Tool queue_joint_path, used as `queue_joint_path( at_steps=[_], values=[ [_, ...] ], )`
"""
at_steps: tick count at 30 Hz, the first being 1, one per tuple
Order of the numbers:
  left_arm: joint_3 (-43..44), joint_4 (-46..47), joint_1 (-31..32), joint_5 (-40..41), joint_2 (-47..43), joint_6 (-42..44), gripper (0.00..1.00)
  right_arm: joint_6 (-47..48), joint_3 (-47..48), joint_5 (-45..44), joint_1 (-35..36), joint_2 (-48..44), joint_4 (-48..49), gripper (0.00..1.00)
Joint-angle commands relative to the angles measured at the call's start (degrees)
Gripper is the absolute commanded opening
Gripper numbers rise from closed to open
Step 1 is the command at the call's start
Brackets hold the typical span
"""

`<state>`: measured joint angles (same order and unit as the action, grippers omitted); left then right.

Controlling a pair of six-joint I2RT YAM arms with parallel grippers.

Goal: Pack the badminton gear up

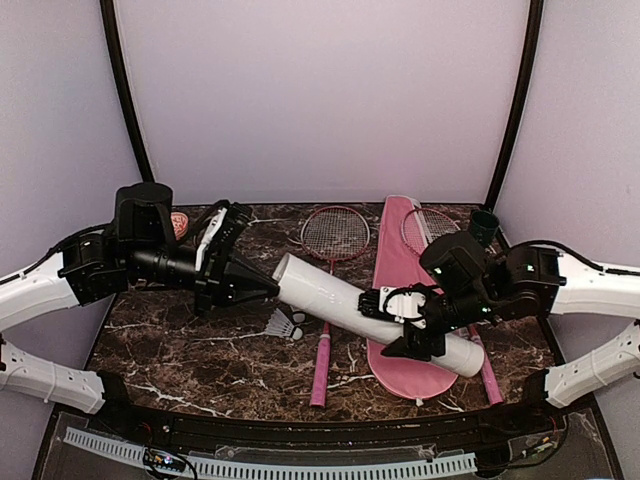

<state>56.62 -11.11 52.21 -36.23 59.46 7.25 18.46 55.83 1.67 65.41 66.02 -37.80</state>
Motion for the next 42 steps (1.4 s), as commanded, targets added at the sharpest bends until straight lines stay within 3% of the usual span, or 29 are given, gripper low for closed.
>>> queue_joint_path(
  at_steps=[1,6,14,20,23,26,28,32,35,42],
  values=[
    [-1.5,3.3,-3.4,-3.1,-2.5,-2.5,0.0,-1.5,-1.1,-2.6,0.5,-2.6,3.3,0.36],
    [-4.9,6.9,-7.8,-2.7,-7.0,-5.0,0.0,-4.3,-4.1,-4.3,0.5,-3.6,3.2,0.32],
    [-5.5,7.5,-9.5,0.9,-10.2,-5.8,0.0,-5.6,-4.7,-8.3,0.3,-3.8,3.1,0.29],
    [-3.5,5.2,-9.8,6.5,-12.5,-5.8,0.0,-5.8,-2.9,-13.0,0.3,-0.8,1.8,0.29],
    [-2.0,1.5,-9.8,14.2,-12.6,-6.1,0.0,-5.9,-2.7,-15.1,0.3,-0.5,2.2,0.29],
    [0.1,-4.6,-11.9,27.2,-10.0,-10.1,0.0,-5.9,-2.9,-15.6,0.3,-0.8,3.7,0.29],
    [1.6,-10.6,-17.1,32.8,-6.8,-15.2,0.0,-5.4,-3.6,-14.7,0.4,-1.7,6.2,0.29],
    [-0.4,-16.1,-31.3,31.2,-0.6,-22.4,0.0,-3.6,-4.2,-11.7,0.4,-3.2,11.2,0.29],
    [-3.7,-14.7,-37.5,30.8,3.1,-24.3,0.0,-2.5,-4.0,-10.0,0.4,-4.1,12.9,0.29],
    [-3.1,-16.7,-40.4,35.6,18.5,-22.3,0.0,-1.8,-4.7,-7.6,0.4,-5.0,13.6,0.29]
  ],
)
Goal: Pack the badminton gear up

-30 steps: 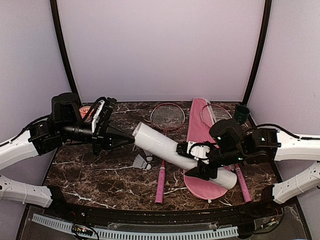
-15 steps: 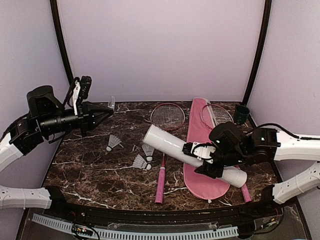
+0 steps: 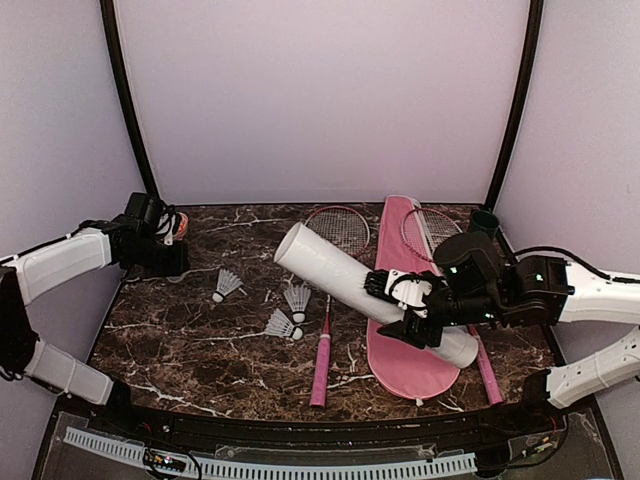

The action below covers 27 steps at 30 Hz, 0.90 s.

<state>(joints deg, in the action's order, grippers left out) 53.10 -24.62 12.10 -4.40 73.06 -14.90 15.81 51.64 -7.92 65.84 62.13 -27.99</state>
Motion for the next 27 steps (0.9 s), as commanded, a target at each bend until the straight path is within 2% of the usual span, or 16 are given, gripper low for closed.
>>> queue_joint_path(
  at_steps=[1,12,14,17,19,23,27],
  values=[
    [0.7,-3.2,-0.4,4.0,6.5,0.2,0.0,0.8,-0.7,2.1,-0.1,-1.2,3.6,0.29],
    [6.2,-5.5,-0.5,6.2,20.2,4.0,0.02,0.6,-3.1,1.8,0.0,-4.2,3.7,0.29],
    [6.9,-6.1,-0.5,5.8,21.2,5.0,0.14,0.6,-3.3,1.9,0.0,-4.7,3.5,0.29],
    [8.6,-7.7,-0.4,3.9,21.5,7.2,0.4,0.5,-3.6,1.8,0.0,-5.4,3.4,0.29],
    [10.2,-9.1,-0.4,2.2,21.0,9.2,0.49,0.5,-3.8,1.8,0.0,-5.7,3.4,0.29],
    [14.2,-10.2,0.1,-3.5,18.1,14.0,0.54,0.5,-4.1,1.9,0.0,-6.3,3.5,0.29],
    [17.1,-7.3,3.8,-16.3,15.6,19.4,0.56,0.4,-4.5,2.2,0.0,-7.1,3.7,0.29]
  ],
)
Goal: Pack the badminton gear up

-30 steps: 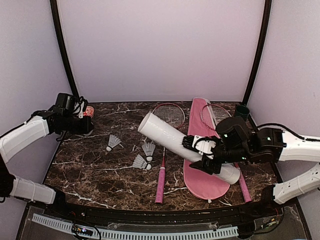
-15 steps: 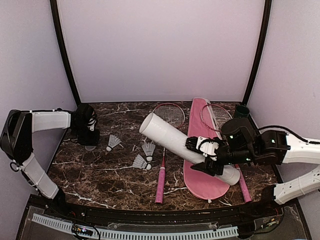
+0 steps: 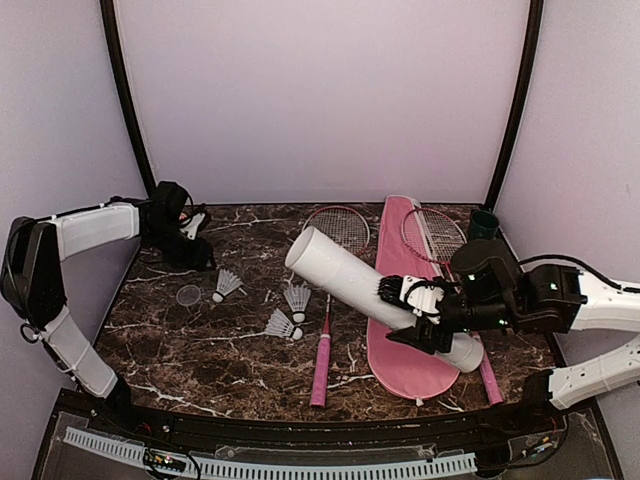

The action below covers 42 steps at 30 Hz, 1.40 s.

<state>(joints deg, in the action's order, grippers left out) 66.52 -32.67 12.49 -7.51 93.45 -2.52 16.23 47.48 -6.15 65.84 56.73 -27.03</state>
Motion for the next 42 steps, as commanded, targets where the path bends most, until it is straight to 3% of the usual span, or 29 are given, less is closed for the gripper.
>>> queue_joint_path(
  at_steps=[1,11,25,36,42],
  values=[
    [4.8,0.8,4.9,-15.0,-4.2,8.3,0.56,0.0,-0.4,0.5,0.0,-1.8,2.7,0.29],
    [13.8,3.5,11.9,-31.1,9.5,15.5,0.54,-0.6,-0.8,0.1,0.0,-3.5,1.0,0.29],
    [30.7,-11.5,18.0,-28.8,26.6,25.5,0.49,-0.9,-1.5,0.5,0.0,-4.2,1.1,0.3],
    [32.1,-14.7,19.0,-34.2,30.4,26.7,0.32,-1.2,-2.2,0.7,0.1,-4.7,1.3,0.3],
    [32.0,-15.4,19.1,-34.5,31.0,26.8,0.04,-1.2,-2.5,0.6,0.1,-4.8,1.9,0.3]
  ],
)
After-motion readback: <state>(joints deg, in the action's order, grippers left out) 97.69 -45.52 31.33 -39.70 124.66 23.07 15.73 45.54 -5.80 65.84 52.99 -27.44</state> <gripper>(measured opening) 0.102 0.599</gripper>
